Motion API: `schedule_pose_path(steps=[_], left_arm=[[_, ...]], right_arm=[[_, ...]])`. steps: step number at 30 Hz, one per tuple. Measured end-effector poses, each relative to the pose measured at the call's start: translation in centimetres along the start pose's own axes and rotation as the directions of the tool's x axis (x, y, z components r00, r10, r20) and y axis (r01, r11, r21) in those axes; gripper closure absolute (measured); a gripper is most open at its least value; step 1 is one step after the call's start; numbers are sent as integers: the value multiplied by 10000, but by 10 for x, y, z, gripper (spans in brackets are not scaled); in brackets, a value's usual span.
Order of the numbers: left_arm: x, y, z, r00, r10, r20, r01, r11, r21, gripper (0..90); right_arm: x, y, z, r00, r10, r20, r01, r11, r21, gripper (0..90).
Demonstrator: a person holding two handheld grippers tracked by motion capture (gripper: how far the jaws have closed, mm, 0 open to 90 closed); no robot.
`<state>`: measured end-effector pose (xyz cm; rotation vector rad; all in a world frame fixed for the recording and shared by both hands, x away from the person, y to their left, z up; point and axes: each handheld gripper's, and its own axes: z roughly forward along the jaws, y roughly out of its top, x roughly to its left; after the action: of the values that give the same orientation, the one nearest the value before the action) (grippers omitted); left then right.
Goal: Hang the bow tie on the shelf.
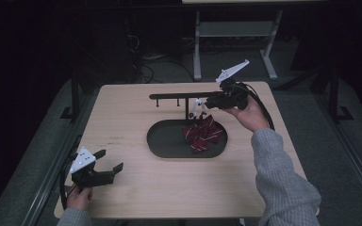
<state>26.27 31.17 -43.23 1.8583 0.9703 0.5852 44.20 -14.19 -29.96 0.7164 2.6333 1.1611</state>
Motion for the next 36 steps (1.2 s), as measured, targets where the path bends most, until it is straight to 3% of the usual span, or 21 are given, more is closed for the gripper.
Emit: schedule_pose_path(steps=[7,8,21,36], left_arm=[[1,0,-2,10000,12,-46,-13,10000,-41,128],[1,0,-2,10000,22,-33,-22,10000,-10,128],[0,-1,-1,10000,3,-78,-2,10000,48,128],[0,-1,-2,10000,32,-94,-31,10000,66,128]], right_arm=[[1,-4,-2,9999,-144,11,144,9999,-8,732],[4,-4,-5,10000,46,-8,-46,10000,35,725],[7,-15,-23,9999,167,17,-166,9995,-260,679],[8,-36,-33,9986,392,-356,-411,9976,-553,607]])
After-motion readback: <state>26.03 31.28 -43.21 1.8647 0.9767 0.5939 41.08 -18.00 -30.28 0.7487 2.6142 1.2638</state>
